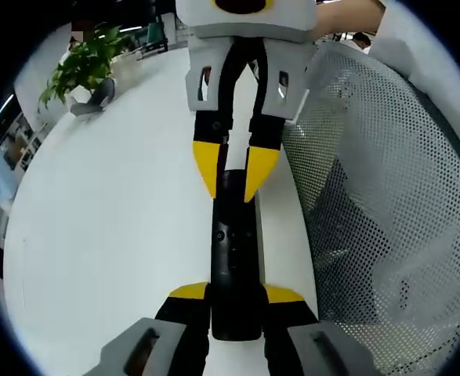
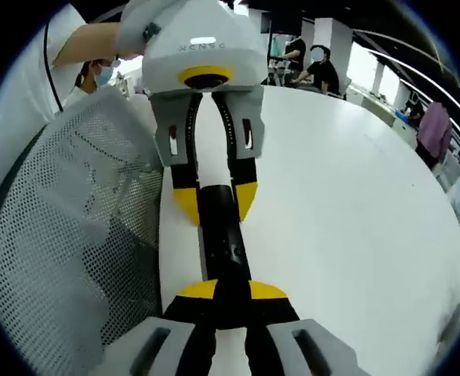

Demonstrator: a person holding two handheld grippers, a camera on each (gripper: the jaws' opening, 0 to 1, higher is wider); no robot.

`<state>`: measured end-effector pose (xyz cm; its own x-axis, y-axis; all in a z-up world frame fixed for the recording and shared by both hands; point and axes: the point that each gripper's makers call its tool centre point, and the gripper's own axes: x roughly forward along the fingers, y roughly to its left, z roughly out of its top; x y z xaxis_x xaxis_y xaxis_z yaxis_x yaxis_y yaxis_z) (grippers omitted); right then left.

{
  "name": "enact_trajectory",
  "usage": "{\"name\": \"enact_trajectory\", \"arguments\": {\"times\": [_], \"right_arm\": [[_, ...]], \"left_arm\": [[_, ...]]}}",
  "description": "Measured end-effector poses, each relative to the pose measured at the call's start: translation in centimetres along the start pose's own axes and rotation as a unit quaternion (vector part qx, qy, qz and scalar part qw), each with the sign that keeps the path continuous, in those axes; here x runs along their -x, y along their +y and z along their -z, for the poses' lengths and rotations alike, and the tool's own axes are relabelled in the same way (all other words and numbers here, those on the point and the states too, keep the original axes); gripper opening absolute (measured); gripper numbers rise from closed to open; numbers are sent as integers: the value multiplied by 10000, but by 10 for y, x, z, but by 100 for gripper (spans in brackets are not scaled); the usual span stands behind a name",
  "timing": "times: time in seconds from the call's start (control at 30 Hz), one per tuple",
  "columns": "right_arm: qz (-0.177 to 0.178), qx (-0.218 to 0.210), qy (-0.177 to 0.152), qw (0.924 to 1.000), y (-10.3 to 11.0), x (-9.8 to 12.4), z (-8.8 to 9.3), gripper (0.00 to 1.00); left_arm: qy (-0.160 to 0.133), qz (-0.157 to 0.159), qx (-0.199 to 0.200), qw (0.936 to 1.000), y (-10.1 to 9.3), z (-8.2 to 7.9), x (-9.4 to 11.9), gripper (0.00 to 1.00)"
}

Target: Press the specified remote control buttons in sequence, fully releasing each button before pressing the next.

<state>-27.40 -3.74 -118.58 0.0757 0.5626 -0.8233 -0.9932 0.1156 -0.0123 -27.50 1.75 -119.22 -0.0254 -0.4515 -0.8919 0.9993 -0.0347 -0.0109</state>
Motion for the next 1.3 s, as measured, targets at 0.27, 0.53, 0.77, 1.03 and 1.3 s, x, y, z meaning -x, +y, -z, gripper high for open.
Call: {"name": "enact_trajectory", "arguments": {"times": [0.27, 0.53, 0.77, 1.03, 1.3], "right_arm": [[-246, 671, 343, 9969, 3, 0, -2, 8], [-572, 696, 838, 9924, 2, -3, -3, 8], [-158, 108, -659, 9976, 2, 2, -3, 9], [-119, 300, -807, 9962, 5, -2, -10, 9], [-324, 488, -225, 9980, 5, -3, -8, 5]], "left_arm": [[-153, -15, 37, 9999, 0, 0, 0, 24], [-213, -1, 32, 9998, -1, -1, -1, 24], [-372, -28, 69, 9993, -1, -1, -1, 24], [-423, -33, 77, 9991, -1, -3, -1, 24], [-485, -19, 82, 9988, -1, -3, -1, 24]]}}
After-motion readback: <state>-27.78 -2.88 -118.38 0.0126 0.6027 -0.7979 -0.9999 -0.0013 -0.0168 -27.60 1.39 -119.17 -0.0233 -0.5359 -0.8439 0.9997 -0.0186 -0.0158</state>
